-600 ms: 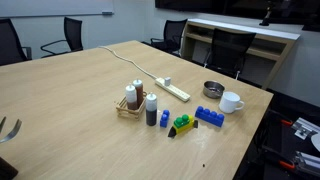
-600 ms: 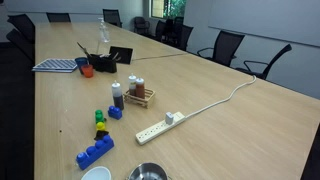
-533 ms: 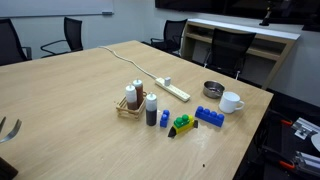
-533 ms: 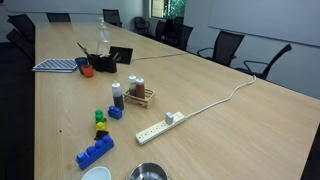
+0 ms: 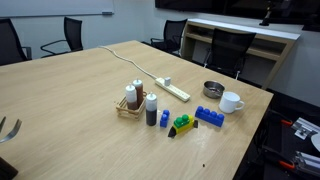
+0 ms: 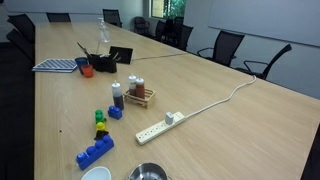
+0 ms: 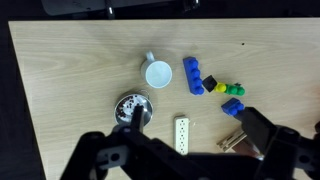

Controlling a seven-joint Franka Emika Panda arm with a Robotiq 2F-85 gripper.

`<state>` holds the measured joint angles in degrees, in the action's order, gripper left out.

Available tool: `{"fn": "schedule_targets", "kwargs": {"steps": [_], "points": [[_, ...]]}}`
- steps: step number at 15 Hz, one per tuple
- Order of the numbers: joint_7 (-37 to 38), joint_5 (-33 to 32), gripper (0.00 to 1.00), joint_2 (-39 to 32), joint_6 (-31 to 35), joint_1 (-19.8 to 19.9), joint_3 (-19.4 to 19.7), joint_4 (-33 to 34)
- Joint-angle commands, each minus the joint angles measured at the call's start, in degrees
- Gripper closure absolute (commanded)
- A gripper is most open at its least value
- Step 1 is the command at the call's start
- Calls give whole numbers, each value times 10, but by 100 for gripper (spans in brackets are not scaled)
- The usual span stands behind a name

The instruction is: Remove the sauce bottle from the table and place it inside the wooden box on the table

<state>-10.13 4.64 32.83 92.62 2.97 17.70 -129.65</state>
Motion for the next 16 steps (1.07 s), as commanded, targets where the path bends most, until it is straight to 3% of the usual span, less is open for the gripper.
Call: {"fn": "schedule_targets", "kwargs": {"steps": [1, 8, 11, 12, 16], "points": [[-6, 14, 0, -14, 7, 16, -20, 0], [-25, 68, 0, -111, 133, -42, -99, -66], [-7, 38, 0, -147, 196, -56, -143, -68], [-6, 56, 0, -145, 174, -53, -137, -69], [-5, 46, 0, -150, 193, -55, -146, -68]]}}
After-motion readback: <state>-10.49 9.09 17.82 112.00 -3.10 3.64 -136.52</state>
